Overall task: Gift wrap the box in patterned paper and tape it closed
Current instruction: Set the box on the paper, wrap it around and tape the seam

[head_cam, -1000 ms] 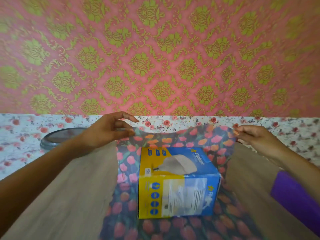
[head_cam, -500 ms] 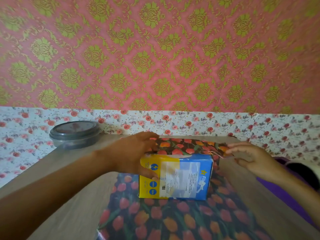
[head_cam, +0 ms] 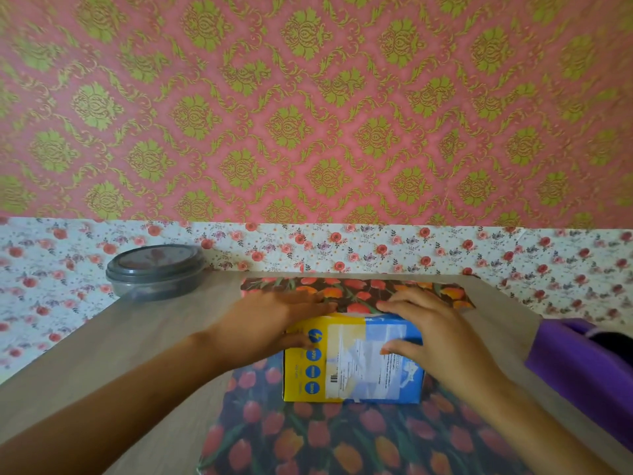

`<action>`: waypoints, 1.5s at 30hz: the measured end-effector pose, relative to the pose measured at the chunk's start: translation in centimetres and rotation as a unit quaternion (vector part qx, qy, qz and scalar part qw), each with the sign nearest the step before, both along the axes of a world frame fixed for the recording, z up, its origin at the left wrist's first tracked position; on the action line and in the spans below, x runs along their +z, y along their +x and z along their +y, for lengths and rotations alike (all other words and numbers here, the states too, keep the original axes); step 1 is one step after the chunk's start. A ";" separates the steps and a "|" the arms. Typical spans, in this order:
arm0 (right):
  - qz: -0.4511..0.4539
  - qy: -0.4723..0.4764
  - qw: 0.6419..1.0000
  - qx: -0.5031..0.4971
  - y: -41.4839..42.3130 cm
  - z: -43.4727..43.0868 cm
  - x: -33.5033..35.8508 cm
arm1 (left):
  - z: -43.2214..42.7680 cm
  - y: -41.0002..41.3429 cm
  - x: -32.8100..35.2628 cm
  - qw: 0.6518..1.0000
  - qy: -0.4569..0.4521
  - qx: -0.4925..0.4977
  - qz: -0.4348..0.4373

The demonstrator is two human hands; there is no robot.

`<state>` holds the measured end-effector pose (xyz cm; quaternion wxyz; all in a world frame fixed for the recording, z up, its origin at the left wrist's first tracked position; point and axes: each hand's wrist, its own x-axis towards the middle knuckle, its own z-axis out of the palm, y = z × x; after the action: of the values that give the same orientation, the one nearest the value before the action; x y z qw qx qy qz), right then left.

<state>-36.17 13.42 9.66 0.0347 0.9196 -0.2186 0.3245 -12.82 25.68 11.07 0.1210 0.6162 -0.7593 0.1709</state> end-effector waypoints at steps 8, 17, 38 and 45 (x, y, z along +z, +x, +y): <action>-0.059 -0.066 0.996 -0.009 2.0 -2.9 -2.9 | -1.8 -1.6 -3.5 0.984 -0.132 0.066 -0.095; -0.069 -0.129 0.988 -0.050 2.6 -3.7 -5.7 | -1.3 -3.5 -7.9 0.990 -0.131 0.013 -0.060; -0.033 -0.161 0.979 -0.119 3.6 -2.7 -4.2 | -0.9 -5.2 -10.0 0.971 0.213 -0.095 0.056; -0.034 -0.161 0.979 -0.119 3.6 -2.2 -4.3 | -0.2 -5.0 -9.6 0.964 0.231 -0.107 0.074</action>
<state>-32.57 11.22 5.41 0.2136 0.8576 -0.2728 0.3801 -17.82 25.52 1.44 0.0487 0.5532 -0.8288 -0.0687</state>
